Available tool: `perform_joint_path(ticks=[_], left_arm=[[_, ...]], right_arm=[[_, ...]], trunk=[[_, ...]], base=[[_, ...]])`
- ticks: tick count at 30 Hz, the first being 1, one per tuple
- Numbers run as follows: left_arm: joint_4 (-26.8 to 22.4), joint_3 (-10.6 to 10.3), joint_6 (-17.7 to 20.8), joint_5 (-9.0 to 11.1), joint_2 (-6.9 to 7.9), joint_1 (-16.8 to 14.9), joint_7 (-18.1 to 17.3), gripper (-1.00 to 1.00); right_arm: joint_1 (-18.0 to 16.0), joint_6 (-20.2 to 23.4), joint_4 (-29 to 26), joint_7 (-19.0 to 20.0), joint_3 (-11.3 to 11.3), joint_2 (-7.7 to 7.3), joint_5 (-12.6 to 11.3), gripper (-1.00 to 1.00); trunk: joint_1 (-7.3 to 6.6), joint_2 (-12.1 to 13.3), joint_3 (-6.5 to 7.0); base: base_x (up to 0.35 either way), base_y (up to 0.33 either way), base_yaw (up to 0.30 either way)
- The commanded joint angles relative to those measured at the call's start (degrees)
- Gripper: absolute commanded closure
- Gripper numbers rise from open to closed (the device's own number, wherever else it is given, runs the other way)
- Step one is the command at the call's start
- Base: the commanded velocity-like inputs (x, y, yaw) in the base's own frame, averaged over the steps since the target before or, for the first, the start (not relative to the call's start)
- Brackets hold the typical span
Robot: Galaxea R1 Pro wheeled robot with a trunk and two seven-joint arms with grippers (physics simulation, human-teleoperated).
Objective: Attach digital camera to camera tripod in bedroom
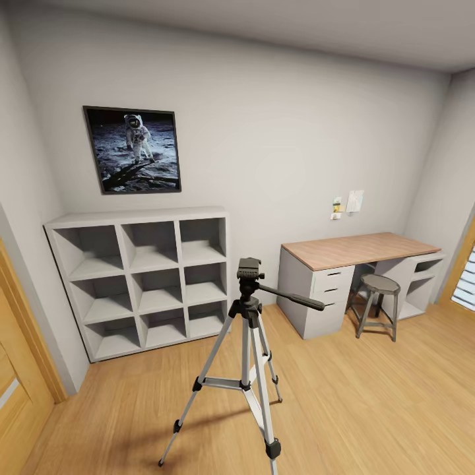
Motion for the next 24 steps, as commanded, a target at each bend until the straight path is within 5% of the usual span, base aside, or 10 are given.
perform_joint_path(ticks=[1,10,24], left_arm=[[0.0,-0.5,0.0,0.5,0.01,0.0,-0.2,1.0],[0.0,-0.4,0.0,0.5,0.09,0.0,-0.2,1.0],[0.0,-0.5,0.0,0.4,0.01,0.0,-0.2,1.0]], right_arm=[[0.0,-0.2,0.0,0.0,-0.5,-0.08,0.4,-1.0],[-0.1,0.3,-8.8,-6.9,-0.8,-0.9,0.2,-1.0],[0.0,0.8,-10.1,-5.4,-0.6,-0.45,0.5,-1.0]], trunk=[[0.02,0.0,-0.02],[0.02,0.0,-0.02],[0.02,0.0,-0.02]], base=[[0.0,0.0,0.0],[0.0,0.0,0.0],[0.0,0.0,0.0]])
